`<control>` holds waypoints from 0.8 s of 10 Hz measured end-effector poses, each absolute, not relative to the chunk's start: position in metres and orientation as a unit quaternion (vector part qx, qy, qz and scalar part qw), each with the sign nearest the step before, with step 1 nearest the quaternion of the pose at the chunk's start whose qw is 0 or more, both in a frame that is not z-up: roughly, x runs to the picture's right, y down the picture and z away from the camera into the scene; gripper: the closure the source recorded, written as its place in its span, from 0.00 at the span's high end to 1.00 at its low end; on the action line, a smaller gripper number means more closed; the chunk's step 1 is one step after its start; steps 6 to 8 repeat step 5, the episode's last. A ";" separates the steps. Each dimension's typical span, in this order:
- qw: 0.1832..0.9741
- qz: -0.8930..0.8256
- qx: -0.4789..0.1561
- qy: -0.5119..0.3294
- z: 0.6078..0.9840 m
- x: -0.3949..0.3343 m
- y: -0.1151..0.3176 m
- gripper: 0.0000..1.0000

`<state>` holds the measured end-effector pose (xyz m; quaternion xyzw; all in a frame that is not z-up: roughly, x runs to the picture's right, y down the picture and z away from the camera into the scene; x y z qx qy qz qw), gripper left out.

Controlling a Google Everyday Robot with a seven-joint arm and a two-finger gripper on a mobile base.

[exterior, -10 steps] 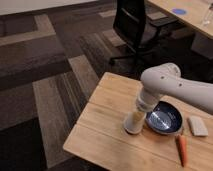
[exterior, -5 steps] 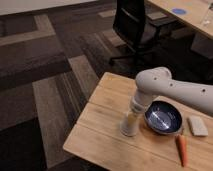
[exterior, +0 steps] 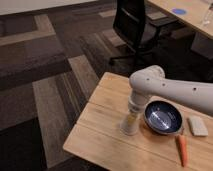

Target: Place the ceramic cup over the eraser

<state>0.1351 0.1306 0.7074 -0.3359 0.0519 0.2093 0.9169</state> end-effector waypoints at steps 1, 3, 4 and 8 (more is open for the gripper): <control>0.917 0.209 -0.336 0.052 0.707 0.135 0.131 0.55; 0.917 0.209 -0.336 0.052 0.708 0.135 0.131 0.55; 0.917 0.210 -0.336 0.053 0.708 0.136 0.131 0.55; 0.917 0.210 -0.336 0.053 0.708 0.136 0.131 0.55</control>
